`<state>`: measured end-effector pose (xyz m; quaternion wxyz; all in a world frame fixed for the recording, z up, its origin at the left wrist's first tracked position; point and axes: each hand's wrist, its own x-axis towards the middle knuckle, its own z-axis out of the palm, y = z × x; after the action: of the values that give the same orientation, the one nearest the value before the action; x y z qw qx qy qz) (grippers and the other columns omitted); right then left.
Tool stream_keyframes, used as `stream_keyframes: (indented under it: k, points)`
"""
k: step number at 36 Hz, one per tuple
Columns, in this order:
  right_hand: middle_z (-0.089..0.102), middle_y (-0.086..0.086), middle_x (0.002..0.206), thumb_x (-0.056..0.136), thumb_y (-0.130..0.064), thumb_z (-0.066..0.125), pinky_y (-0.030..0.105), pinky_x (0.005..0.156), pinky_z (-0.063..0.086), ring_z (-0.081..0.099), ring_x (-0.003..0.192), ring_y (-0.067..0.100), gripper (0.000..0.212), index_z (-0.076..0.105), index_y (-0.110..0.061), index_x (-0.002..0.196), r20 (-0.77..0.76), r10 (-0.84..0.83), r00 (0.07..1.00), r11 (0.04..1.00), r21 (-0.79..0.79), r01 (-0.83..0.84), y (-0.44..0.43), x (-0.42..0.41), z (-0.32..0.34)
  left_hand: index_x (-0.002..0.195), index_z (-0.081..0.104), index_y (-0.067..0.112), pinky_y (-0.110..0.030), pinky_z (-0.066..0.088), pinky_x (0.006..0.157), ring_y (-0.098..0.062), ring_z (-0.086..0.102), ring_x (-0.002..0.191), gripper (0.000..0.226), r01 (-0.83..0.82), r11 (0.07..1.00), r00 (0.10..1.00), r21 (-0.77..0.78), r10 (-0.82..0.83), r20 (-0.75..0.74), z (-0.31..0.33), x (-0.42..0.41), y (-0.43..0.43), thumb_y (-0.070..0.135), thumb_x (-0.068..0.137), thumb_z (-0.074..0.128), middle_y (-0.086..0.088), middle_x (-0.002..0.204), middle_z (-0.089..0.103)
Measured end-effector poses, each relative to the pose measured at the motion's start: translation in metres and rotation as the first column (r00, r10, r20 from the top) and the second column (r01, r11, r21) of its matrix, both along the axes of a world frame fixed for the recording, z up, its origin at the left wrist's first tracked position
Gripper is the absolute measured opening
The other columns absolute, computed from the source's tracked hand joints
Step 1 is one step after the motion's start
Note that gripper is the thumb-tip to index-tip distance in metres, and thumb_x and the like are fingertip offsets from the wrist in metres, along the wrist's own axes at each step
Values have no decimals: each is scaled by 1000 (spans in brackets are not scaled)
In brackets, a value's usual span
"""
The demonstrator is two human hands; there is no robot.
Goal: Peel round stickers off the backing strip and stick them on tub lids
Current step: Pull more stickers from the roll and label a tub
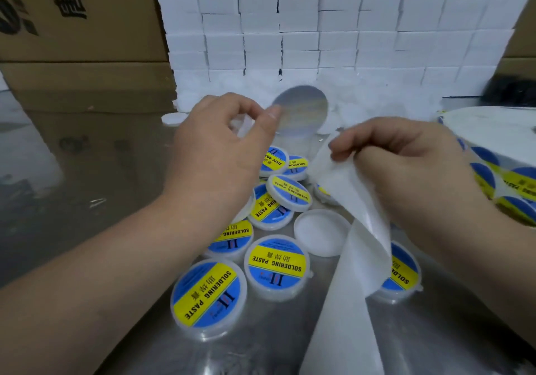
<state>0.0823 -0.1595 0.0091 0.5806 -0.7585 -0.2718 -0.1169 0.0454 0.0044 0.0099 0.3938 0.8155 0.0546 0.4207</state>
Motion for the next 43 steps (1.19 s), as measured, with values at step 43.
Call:
stream_keyframes:
  k: [43]
  points:
    - [63, -6, 58, 66, -22, 61, 18, 59, 48, 58, 63, 9, 16, 72, -31, 57, -205, 354, 913, 934, 136, -332, 3, 0, 4, 97, 61, 23, -31, 55, 57, -25, 67, 73, 25, 571, 325, 676, -754, -707, 208, 6, 6, -2, 24, 98, 36, -7, 82, 69]
